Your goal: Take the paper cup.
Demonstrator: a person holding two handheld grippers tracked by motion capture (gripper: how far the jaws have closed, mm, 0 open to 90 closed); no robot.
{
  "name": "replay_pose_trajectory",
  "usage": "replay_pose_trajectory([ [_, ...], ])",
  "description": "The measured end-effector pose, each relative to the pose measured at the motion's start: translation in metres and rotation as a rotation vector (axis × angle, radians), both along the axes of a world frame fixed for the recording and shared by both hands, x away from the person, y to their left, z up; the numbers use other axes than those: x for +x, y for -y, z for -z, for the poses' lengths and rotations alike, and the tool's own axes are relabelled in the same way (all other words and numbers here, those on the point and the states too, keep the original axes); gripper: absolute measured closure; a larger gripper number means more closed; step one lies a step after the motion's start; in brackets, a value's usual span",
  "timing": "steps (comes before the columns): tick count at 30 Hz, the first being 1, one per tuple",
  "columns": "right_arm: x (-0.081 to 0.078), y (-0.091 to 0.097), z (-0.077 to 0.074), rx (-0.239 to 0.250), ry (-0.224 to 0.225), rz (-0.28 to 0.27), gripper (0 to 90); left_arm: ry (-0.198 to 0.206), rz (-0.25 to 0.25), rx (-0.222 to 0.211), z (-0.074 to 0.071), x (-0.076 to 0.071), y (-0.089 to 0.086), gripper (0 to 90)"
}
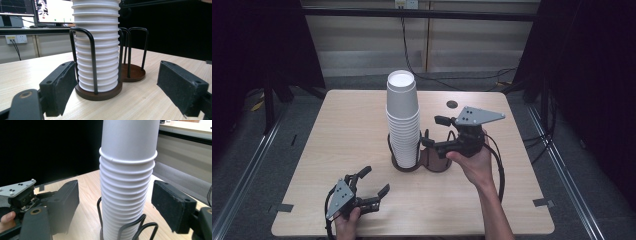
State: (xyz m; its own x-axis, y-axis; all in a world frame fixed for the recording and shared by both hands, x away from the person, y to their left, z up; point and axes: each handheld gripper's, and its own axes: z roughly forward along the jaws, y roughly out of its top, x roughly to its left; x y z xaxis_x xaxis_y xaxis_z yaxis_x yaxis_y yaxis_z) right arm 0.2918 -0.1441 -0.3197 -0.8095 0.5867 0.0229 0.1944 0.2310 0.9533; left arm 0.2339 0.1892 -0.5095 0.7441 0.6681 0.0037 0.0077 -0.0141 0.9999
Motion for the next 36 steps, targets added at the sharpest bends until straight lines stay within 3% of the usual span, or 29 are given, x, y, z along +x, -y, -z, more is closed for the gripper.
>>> replay_pose_trajectory([
  [11,0.012,-0.008,-0.034,-0.057,0.006,-0.037,19.8,-0.004,-0.006,0.002,0.000,0.000,0.000,15.6],
  [19,0.020,-0.016,-0.056,-0.103,-0.012,-0.067,16.3,-0.003,-0.005,-0.003,0.000,0.000,0.000,15.6],
  [23,0.032,-0.020,-0.067,-0.139,-0.040,-0.076,17.2,-0.004,-0.006,-0.002,0.000,0.000,0.000,15.6],
  [32,0.050,-0.028,-0.080,-0.178,-0.064,-0.088,17.1,0.000,-0.001,0.006,0.000,0.000,0.000,15.7],
  [34,0.055,-0.029,-0.081,-0.180,-0.078,-0.099,23.0,-0.001,-0.001,0.002,0.000,0.000,0.000,15.6],
  [36,0.061,-0.031,-0.081,-0.197,-0.092,-0.095,19.9,0.000,-0.001,0.007,0.000,0.000,0.000,15.6],
])
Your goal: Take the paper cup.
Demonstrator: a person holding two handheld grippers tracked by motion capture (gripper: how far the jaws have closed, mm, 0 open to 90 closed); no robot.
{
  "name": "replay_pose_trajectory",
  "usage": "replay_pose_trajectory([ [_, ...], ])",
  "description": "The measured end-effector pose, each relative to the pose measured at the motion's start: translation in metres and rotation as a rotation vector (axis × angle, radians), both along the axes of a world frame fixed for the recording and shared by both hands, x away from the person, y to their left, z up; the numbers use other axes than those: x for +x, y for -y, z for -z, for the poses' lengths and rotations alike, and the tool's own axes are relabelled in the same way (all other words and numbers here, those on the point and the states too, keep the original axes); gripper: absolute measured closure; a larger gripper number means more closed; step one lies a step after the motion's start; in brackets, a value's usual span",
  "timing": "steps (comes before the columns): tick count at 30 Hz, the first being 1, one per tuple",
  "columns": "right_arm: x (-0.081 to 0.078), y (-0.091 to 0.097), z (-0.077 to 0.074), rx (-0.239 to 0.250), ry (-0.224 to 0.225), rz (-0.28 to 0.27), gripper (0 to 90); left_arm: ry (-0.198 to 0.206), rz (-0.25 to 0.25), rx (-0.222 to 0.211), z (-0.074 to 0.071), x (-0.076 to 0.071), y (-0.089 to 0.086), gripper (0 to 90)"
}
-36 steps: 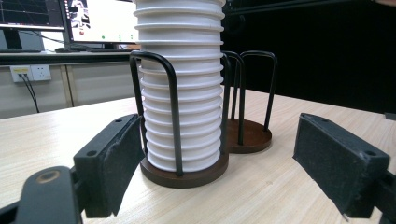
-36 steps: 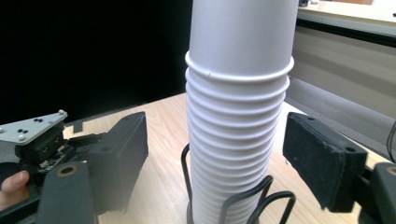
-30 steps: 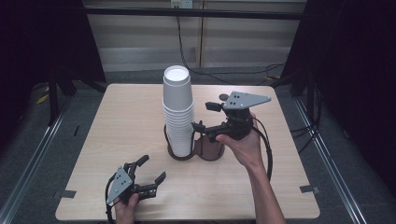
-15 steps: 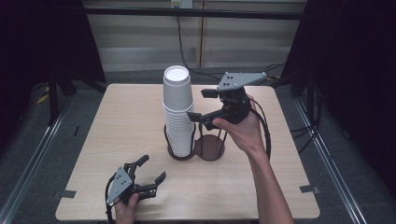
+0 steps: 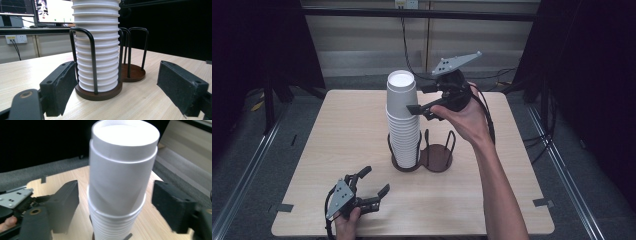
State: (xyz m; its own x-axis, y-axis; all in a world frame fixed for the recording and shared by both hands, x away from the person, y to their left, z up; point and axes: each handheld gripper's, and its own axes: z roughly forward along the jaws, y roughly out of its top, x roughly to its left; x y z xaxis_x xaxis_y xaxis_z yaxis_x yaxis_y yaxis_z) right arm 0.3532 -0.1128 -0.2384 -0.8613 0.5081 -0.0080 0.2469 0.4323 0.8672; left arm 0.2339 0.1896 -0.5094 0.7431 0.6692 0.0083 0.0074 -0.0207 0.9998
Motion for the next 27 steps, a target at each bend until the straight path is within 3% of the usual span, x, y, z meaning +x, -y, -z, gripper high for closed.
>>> replay_pose_trajectory([
  [13,0.017,-0.019,-0.014,-0.066,-0.022,-0.005,15.6,-0.001,0.000,-0.005,0.000,0.000,0.000,15.7],
  [27,0.033,-0.039,-0.010,-0.077,-0.038,-0.019,15.6,-0.004,-0.004,-0.005,0.000,0.000,0.000,15.6],
])
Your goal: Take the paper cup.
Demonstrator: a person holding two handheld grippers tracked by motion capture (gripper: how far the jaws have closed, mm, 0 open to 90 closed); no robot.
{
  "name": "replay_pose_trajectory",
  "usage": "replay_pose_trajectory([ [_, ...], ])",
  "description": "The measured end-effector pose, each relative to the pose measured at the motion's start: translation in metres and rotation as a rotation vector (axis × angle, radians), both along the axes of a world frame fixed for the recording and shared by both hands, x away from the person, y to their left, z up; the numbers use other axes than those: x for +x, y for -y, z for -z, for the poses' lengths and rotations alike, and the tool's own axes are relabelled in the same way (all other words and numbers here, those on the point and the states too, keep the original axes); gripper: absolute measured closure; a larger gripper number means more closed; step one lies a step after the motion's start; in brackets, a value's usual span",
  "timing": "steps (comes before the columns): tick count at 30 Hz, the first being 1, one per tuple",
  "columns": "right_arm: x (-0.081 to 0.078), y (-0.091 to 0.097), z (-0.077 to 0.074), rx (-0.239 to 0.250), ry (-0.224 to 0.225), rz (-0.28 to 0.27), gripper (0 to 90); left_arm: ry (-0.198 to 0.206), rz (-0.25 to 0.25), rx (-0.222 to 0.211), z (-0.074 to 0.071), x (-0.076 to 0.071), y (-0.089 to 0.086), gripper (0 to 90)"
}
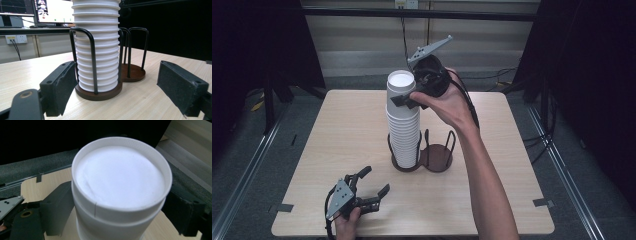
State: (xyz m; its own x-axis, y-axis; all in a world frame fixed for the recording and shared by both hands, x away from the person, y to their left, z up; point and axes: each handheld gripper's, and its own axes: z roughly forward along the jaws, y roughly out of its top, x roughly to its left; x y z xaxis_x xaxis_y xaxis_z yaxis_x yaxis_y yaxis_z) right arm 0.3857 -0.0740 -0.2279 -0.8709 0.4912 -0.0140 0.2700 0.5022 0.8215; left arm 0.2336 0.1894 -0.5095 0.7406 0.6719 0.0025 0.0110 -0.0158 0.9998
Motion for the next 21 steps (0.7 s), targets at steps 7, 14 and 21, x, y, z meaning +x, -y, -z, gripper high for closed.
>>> replay_pose_trajectory([
  [7,0.0011,-0.0050,-0.0009,-0.001,0.006,-0.003,18.9,0.002,0.006,0.000,0.0000,0.0002,0.0000,15.6],
  [14,0.0003,-0.0041,-0.0005,0.018,0.015,0.000,19.8,0.003,0.006,0.004,-0.0001,0.0002,-0.0003,15.7],
  [21,-0.0033,-0.0004,-0.0050,0.057,0.042,0.005,20.3,0.002,0.006,-0.001,0.0000,0.0002,0.0001,15.7],
])
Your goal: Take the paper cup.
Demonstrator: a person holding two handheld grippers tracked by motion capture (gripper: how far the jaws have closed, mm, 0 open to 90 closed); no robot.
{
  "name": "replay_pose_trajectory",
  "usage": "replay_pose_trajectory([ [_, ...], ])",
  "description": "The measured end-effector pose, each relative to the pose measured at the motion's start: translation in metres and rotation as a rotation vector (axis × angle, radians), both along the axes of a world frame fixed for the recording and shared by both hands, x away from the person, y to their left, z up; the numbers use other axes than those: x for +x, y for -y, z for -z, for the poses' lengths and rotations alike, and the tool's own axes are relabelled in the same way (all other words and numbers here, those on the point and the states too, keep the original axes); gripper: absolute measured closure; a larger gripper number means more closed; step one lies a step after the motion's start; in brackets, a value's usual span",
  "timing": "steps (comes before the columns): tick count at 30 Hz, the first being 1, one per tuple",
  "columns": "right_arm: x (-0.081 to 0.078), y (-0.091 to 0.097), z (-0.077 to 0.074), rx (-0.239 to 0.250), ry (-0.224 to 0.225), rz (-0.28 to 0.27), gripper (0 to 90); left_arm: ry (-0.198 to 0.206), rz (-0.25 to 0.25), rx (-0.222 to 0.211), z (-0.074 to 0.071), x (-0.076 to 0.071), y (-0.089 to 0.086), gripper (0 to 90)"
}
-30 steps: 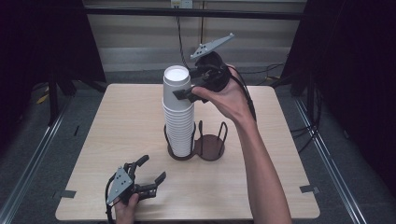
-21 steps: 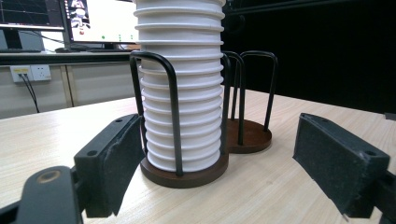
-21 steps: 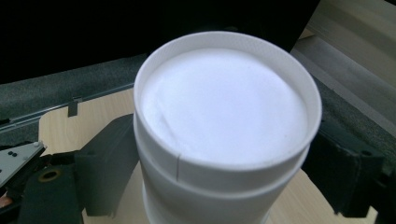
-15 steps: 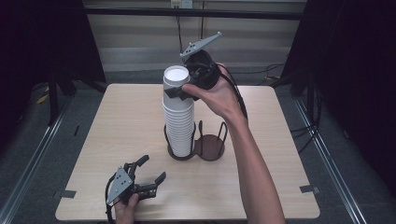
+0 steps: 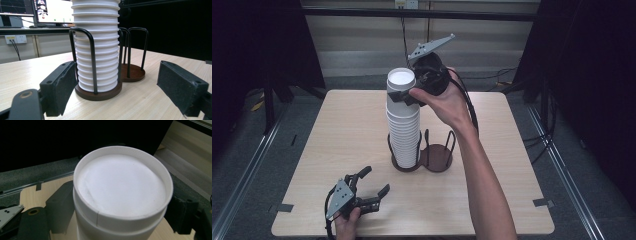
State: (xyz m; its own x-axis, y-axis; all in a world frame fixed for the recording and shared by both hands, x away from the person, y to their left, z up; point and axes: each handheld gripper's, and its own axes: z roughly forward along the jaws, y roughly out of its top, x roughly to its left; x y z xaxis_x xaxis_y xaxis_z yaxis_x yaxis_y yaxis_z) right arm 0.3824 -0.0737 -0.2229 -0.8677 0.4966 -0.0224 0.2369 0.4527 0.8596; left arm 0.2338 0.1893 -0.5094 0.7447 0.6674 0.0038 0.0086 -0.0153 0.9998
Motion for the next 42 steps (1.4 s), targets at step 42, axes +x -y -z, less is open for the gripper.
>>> replay_pose_trajectory([
  [42,-0.019,0.034,-0.010,0.378,0.133,0.029,22.0,0.000,-0.001,0.003,0.000,0.000,0.000,15.6],
])
